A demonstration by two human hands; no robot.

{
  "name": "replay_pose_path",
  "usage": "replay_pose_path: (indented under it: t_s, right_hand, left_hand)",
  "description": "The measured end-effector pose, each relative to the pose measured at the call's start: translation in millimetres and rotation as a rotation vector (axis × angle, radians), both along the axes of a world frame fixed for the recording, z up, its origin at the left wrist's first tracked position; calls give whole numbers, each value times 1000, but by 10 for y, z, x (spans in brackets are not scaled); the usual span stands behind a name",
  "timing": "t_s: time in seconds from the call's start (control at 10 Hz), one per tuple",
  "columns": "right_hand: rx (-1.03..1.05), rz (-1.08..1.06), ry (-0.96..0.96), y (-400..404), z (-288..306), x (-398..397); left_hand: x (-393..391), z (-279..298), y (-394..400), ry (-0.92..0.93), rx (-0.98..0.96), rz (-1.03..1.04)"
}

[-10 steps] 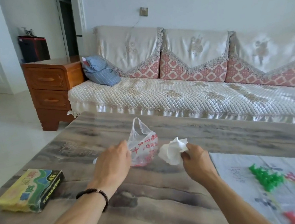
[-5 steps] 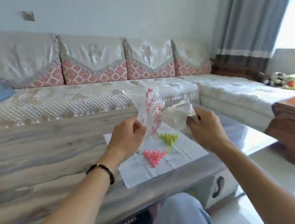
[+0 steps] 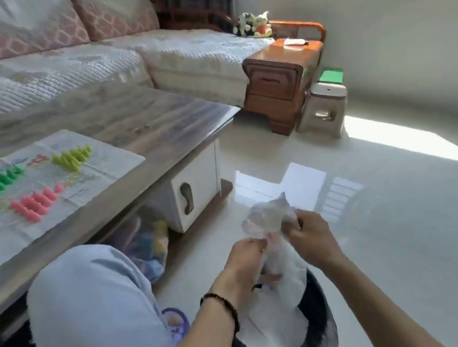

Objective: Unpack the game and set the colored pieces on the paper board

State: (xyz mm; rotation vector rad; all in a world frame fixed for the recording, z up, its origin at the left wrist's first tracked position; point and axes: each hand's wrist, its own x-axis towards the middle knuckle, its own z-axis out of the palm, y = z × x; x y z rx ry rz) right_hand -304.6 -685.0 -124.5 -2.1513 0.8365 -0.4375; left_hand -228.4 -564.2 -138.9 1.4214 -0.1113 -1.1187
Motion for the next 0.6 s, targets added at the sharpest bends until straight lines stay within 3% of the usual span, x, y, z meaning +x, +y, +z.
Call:
replay_pose_path:
  t_s: [0.2,0.3,0.4,0.5,0.6]
  right_hand:
    - [11,51,322,239,-952,-491]
    - [4,47,456,316,-1256,-545]
    - [28,160,585,382,-1348,-522]
    - [-74,308,669,153,-1066,-456]
    - [-17,154,280,-93,-402,-489]
  left_hand:
    - [-271,-802,145,148,259,-35]
    - [-237,-974,182,-164,460,-97]
    - [-170,-1019,259,-832,705,-175]
    - [-146,-859,279,-1126,610,-165]
    - [-213,-771,238,-1370,543,-322]
